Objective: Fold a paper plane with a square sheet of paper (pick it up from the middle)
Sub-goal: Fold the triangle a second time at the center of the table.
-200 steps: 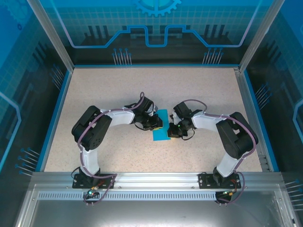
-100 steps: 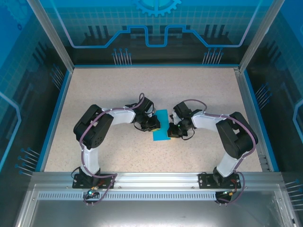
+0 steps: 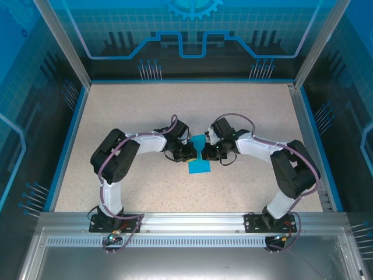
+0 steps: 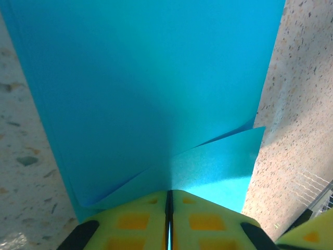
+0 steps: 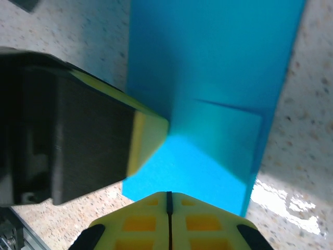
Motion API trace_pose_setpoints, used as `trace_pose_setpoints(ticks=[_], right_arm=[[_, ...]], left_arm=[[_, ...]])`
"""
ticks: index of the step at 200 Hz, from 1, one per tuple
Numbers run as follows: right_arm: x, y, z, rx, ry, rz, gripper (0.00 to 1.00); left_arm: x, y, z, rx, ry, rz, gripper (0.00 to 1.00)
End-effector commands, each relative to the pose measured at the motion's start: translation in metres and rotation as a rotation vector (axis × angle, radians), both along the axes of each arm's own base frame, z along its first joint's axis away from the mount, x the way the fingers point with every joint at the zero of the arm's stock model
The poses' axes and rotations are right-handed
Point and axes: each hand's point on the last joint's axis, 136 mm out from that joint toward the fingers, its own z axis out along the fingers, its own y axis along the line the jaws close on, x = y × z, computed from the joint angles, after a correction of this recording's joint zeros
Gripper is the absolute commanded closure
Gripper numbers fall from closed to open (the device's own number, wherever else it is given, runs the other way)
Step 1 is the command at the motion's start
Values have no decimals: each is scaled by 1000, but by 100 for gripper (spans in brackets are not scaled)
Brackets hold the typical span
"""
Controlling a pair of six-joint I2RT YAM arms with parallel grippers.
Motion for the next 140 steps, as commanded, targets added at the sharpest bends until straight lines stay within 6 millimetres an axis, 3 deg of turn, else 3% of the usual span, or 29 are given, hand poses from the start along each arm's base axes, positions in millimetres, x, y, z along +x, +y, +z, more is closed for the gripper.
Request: trace_pose_setpoints(ticks=[1, 63, 95, 140], right_arm=[[-2, 8, -13, -25, 17, 38, 94], [-9, 3, -41, -88, 78, 58, 94], [-20, -12, -58, -150, 112, 70, 94], [-48, -27, -57, -124, 156, 106, 94]], left_arm=[[-8, 12, -21, 56, 51, 9, 89], [-8, 13, -22, 63, 63, 22, 89], [-9, 18, -27, 93, 81, 31, 89], [-13, 24, -34, 135, 115, 40, 89]])
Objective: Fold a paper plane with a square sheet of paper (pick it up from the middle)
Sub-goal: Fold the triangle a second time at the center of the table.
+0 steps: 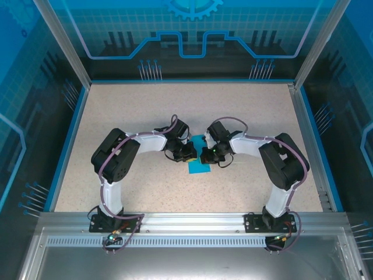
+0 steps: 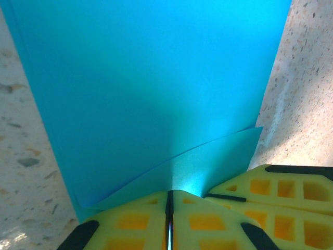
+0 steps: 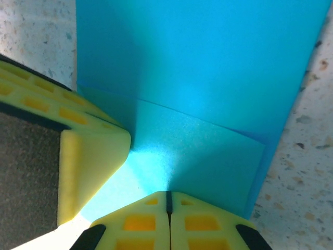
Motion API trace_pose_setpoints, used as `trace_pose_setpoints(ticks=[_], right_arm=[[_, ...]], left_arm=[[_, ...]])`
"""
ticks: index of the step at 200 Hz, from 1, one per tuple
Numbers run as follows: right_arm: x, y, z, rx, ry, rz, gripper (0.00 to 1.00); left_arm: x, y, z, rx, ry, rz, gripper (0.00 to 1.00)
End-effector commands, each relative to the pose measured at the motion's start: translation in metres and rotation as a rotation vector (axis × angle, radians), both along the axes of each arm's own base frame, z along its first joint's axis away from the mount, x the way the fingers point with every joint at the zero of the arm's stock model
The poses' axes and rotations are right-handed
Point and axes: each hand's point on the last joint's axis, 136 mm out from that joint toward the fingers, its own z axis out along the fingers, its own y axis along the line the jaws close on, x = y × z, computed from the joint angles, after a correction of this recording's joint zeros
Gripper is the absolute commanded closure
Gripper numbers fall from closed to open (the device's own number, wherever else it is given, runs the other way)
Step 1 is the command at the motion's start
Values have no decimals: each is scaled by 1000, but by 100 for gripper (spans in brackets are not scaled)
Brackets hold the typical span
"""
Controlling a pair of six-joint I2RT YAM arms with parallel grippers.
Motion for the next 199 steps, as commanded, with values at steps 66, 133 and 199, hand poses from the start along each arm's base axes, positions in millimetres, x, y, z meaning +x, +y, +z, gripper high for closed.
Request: trace_pose_setpoints(ticks=[66, 133, 199], right_arm=[[-45, -31, 10, 45, 78, 12, 93], [-11, 16, 10, 87, 61, 64, 94], [-24, -10, -13, 41, 125, 5, 94]], left_arm=[[-12, 22, -35, 129, 101, 34, 90], [-12, 18, -34, 111, 106, 27, 90], [-18, 25, -42, 155, 138, 38, 90]])
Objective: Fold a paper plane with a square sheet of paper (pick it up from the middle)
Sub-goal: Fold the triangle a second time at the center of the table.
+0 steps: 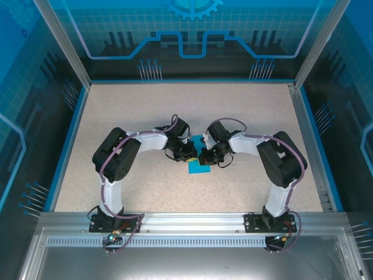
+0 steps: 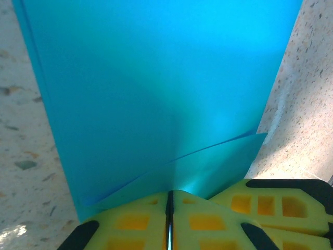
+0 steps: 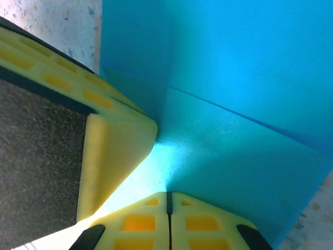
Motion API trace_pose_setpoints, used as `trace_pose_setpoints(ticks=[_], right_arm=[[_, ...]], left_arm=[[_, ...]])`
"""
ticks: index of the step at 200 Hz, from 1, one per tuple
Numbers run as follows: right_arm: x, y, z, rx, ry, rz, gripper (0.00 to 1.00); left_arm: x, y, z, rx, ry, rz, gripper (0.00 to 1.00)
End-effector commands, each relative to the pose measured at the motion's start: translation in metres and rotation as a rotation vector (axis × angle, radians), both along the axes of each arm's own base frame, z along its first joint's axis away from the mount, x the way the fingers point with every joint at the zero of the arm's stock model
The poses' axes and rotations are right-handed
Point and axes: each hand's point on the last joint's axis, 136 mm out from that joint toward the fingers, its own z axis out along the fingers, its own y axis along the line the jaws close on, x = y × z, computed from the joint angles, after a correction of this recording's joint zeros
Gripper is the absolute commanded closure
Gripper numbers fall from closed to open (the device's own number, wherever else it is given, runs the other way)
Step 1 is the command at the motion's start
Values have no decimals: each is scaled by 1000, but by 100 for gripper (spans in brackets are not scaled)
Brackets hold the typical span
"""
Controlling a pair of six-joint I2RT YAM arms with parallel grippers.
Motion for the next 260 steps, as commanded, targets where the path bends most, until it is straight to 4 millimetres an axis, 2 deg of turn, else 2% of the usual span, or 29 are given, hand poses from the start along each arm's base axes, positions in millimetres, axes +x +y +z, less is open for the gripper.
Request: trace_pose_setpoints(ticks=[1, 13, 20, 49, 71, 98, 129, 147, 170, 187, 190, 201, 232, 260], right_arm=[[-18, -21, -14, -40, 65, -32, 94], [-24, -28, -14, -46, 71, -36, 94], [-36, -36, -19, -60, 93, -31, 94], [-63, -54, -22, -109, 134, -10, 94], [-73, -67, -21, -102, 158, -44, 93], [-63, -70, -6, -83, 117, -80, 93], [-36, -52, 31, 11, -1, -95, 93], [-23, -38, 40, 51, -28, -91, 93], [-13, -23, 34, 52, -25, -74, 93], [-13, -21, 20, 36, -1, -73, 93], [-6, -17, 26, 45, -19, -75, 93], [-4, -16, 20, 34, -8, -74, 93], [-9, -23, -1, -21, 37, -86, 94], [-22, -41, -20, -116, 85, -97, 94]], left_arm=[[-17, 27, -42, 152, 109, 38, 90], [-18, 29, -45, 163, 115, 41, 90], [-19, 30, -46, 166, 120, 42, 90], [-19, 32, -48, 172, 125, 43, 90], [-20, 32, -48, 176, 122, 38, 90], [-18, 30, -46, 164, 111, 34, 90], [-13, 22, -37, 126, 82, 25, 90], [-11, 18, -34, 113, 76, 20, 90], [-10, 15, -31, 104, 71, 15, 89], [-9, 14, -29, 101, 68, 15, 89], [-9, 14, -29, 101, 65, 14, 89], [-8, 14, -27, 98, 63, 13, 89], [-7, 13, -24, 96, 50, 8, 89], [-3, 17, -23, 108, 25, 2, 89]])
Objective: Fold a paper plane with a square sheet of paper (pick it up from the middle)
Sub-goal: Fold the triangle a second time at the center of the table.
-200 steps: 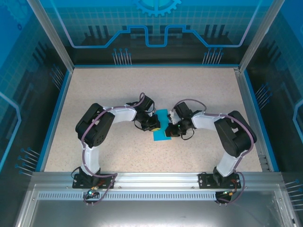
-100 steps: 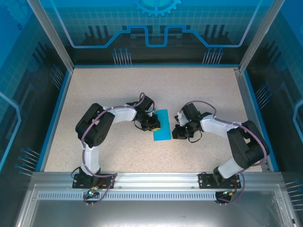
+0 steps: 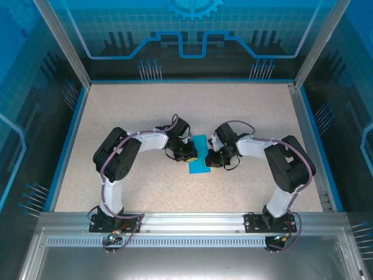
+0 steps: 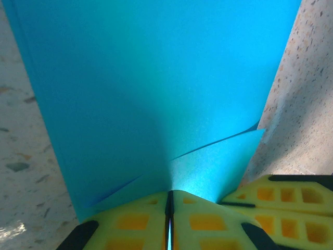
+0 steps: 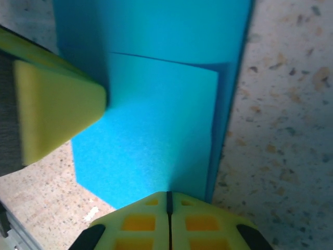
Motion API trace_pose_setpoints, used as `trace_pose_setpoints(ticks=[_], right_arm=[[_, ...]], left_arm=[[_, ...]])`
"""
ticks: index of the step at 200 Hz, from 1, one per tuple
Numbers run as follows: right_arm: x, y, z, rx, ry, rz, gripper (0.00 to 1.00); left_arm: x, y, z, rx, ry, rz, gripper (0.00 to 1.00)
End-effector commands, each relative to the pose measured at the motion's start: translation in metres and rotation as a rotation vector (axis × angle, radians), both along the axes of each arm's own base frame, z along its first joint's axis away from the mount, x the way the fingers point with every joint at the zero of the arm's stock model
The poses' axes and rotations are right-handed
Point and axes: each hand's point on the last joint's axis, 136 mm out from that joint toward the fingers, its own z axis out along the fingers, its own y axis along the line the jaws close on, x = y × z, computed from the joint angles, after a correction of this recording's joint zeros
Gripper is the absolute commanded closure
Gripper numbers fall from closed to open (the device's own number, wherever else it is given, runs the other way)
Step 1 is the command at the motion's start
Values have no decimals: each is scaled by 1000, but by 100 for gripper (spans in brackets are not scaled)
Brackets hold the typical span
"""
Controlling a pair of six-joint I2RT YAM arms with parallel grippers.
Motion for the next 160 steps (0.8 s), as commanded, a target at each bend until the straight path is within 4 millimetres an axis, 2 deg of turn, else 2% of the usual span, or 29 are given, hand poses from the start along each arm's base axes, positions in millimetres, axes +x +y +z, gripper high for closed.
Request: trace_pose_setpoints(ticks=[1, 34, 42, 88, 160], right_arm=[[-13, -15, -20, -102, 61, -8, 94], [-17, -27, -25, -158, 74, -13, 94], [-27, -32, -31, -173, 98, -11, 94], [-30, -33, -36, -176, 115, -13, 94], [-31, -37, -37, -199, 119, -14, 94]], left_arm=[[-3, 19, -24, 110, 19, 8, 89], [6, 32, -26, 93, -14, 38, 89], [8, 36, -26, 85, -27, 51, 89], [20, 55, -24, 92, -55, 115, 89], [38, 67, -7, 135, -96, 137, 88]])
